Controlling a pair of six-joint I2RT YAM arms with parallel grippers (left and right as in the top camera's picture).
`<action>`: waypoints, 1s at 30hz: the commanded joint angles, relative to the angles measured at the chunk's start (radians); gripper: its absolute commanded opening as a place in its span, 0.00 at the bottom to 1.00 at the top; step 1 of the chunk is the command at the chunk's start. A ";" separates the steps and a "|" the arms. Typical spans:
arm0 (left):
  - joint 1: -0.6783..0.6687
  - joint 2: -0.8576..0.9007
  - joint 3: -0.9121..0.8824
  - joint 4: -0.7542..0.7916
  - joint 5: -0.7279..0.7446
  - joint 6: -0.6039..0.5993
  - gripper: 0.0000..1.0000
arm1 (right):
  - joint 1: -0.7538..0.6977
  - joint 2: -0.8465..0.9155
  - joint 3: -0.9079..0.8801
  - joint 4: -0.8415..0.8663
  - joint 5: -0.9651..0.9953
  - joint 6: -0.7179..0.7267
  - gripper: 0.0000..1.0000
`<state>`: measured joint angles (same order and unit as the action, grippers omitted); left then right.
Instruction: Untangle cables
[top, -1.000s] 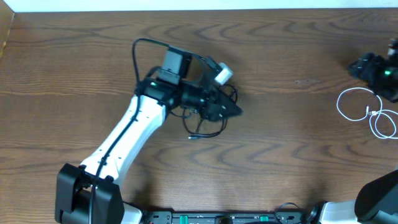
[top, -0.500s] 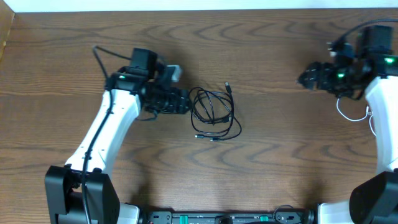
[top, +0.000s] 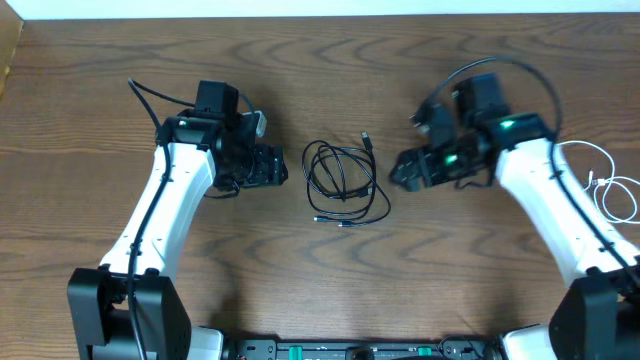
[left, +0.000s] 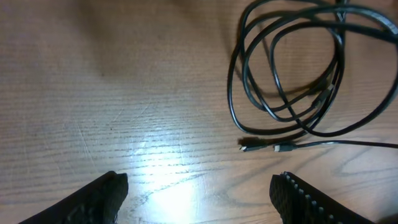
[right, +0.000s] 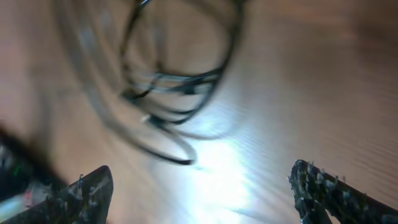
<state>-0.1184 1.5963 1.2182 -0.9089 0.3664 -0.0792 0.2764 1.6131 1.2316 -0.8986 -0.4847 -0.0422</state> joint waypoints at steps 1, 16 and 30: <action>0.002 -0.003 -0.023 -0.003 -0.013 -0.009 0.78 | 0.080 -0.003 -0.013 0.034 -0.091 -0.046 0.86; 0.002 -0.003 -0.024 -0.003 -0.013 -0.009 0.78 | 0.320 -0.003 -0.013 0.253 0.022 -0.040 0.60; 0.002 -0.003 -0.024 -0.008 -0.013 -0.009 0.78 | 0.365 -0.002 -0.035 0.259 0.210 0.020 0.01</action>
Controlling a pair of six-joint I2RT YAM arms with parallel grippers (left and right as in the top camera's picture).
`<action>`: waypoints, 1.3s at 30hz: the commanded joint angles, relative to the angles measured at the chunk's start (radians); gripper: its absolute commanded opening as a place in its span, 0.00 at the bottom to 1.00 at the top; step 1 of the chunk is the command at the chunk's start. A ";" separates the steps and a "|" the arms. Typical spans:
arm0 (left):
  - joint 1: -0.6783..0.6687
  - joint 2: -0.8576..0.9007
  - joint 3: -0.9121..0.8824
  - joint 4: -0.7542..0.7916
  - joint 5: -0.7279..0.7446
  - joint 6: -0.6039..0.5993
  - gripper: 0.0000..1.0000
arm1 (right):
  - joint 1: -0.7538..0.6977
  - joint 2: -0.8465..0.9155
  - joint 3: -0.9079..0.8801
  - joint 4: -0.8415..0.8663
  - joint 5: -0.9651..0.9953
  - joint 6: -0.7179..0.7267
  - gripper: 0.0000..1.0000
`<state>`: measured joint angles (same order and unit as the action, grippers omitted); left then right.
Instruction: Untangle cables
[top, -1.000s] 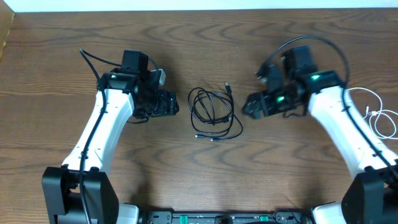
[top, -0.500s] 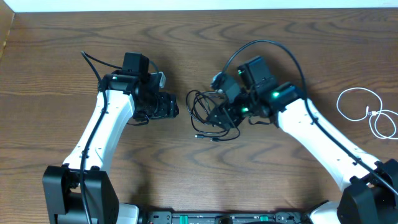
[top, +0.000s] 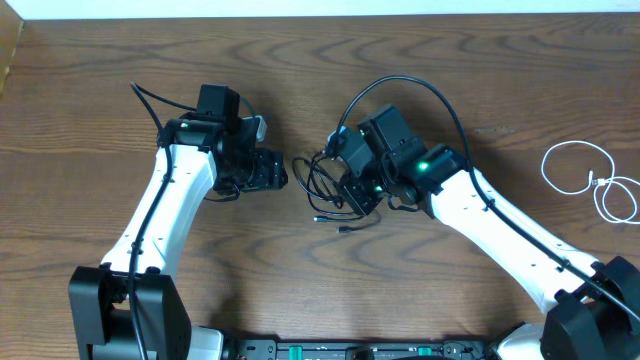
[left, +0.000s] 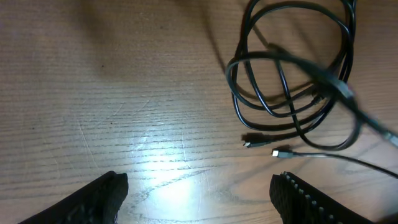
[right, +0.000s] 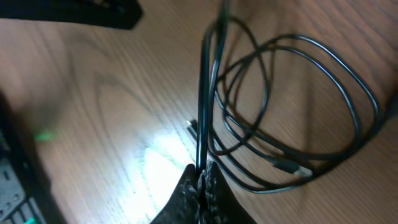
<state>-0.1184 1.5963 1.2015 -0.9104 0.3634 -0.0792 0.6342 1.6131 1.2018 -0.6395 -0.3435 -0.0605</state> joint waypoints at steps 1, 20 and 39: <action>0.002 -0.003 -0.008 -0.006 -0.010 -0.009 0.78 | 0.007 -0.002 -0.005 0.000 0.092 0.050 0.01; 0.002 -0.003 -0.008 -0.010 -0.010 -0.009 0.78 | -0.009 -0.002 -0.089 -0.064 0.361 0.100 0.01; 0.002 -0.003 -0.008 -0.016 -0.009 -0.009 0.79 | -0.435 -0.005 -0.094 -0.157 0.280 0.367 0.50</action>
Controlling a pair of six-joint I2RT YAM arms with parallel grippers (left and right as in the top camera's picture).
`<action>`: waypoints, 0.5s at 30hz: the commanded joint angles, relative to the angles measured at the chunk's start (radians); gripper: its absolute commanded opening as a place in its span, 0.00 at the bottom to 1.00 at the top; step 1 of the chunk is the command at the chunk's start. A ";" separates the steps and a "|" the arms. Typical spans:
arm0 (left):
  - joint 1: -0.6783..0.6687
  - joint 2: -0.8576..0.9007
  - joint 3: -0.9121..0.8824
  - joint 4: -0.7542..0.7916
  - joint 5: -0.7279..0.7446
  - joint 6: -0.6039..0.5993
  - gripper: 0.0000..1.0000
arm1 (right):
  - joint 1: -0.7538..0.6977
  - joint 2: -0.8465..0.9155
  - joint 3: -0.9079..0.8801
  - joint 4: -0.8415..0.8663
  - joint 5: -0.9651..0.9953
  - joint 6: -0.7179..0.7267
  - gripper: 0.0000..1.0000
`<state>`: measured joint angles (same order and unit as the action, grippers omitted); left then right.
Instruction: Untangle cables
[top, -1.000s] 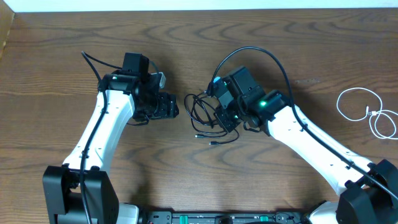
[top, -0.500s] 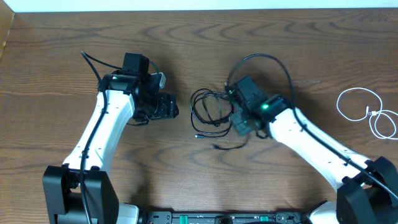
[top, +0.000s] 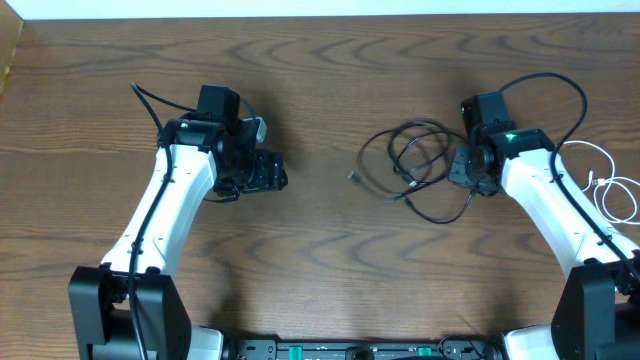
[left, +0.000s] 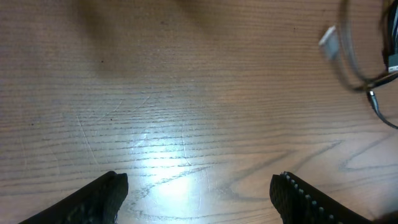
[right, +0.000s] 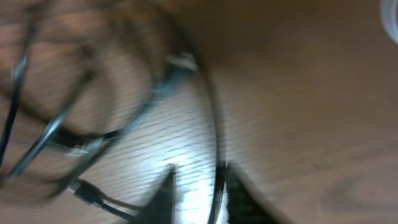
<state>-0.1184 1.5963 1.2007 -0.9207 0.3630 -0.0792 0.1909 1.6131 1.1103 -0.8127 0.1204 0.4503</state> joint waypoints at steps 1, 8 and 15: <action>0.002 -0.003 -0.007 -0.006 -0.009 -0.009 0.79 | 0.013 -0.005 -0.002 0.025 -0.217 -0.173 0.53; 0.001 -0.003 -0.007 -0.006 -0.008 -0.009 0.79 | 0.041 -0.005 -0.002 0.055 -0.247 -0.194 0.55; 0.001 -0.003 -0.007 -0.006 -0.009 -0.009 0.79 | 0.093 -0.004 -0.006 0.091 -0.247 -0.186 0.63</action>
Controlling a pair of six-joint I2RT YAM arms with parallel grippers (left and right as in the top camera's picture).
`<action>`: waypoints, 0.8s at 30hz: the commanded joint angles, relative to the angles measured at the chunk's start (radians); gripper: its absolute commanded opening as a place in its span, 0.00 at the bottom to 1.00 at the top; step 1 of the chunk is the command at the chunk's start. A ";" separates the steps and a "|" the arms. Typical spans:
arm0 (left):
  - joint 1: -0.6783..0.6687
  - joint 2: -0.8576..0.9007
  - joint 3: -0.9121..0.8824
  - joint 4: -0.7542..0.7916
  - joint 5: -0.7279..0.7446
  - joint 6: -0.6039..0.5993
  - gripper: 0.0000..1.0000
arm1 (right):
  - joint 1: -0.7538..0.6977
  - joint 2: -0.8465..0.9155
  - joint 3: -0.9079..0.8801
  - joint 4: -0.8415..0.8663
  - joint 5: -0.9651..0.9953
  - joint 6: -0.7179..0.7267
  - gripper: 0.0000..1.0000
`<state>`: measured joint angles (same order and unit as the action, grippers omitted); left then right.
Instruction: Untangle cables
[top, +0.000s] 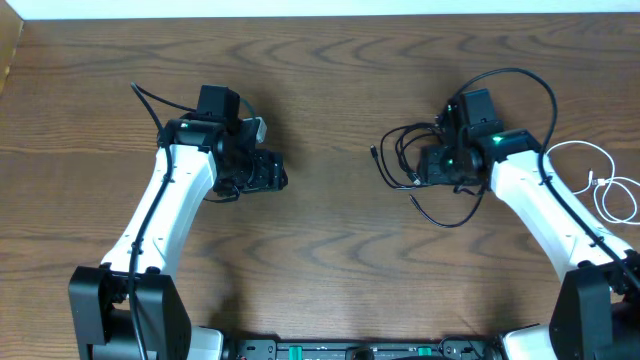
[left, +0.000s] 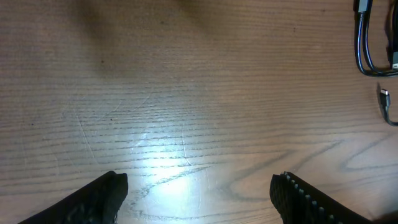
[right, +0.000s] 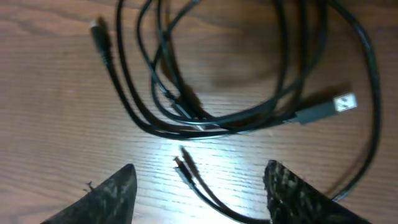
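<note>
A tangle of black cables (top: 410, 165) lies right of the table's middle. In the right wrist view its loops (right: 205, 118) lie flat on the wood with a silver USB plug (right: 345, 101) at the right. My right gripper (right: 202, 199) hovers over the tangle's near side, open; two thin cable ends (right: 186, 171) lie between its fingers, not held. My left gripper (top: 262, 172) stands to the left, well apart from the cables. In its own view it is open (left: 199, 202) over bare wood, with cable ends (left: 364, 43) at the far right edge.
A white cable (top: 600, 185) lies coiled at the table's right edge, beside my right arm. The wooden table (top: 330, 270) runs on to a pale wall at the back.
My right gripper was shut on a strand at the tangle's right side. Now it is open and sits a little further left, over the tangle. The cables lie bunched on the table.
The tangle first lay in the table's middle between both open grippers. Then my right gripper was shut on a strand there. Later the tangle was further right, still held. Now it lies released on the right. My left arm stayed where it was.
</note>
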<state>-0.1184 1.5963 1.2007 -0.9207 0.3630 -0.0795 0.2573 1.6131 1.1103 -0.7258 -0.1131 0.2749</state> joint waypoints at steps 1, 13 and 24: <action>0.001 -0.003 -0.007 -0.006 -0.009 -0.009 0.78 | 0.033 -0.004 -0.010 0.005 -0.014 0.003 0.63; 0.001 -0.003 -0.007 -0.007 -0.009 -0.009 0.78 | 0.077 -0.003 -0.112 0.245 0.017 -0.418 0.70; 0.001 -0.003 -0.007 -0.006 -0.009 -0.009 0.78 | 0.077 0.018 -0.229 0.399 0.016 -0.534 0.75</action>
<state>-0.1184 1.5963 1.2007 -0.9211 0.3630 -0.0795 0.3313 1.6135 0.9176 -0.3511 -0.1005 -0.1753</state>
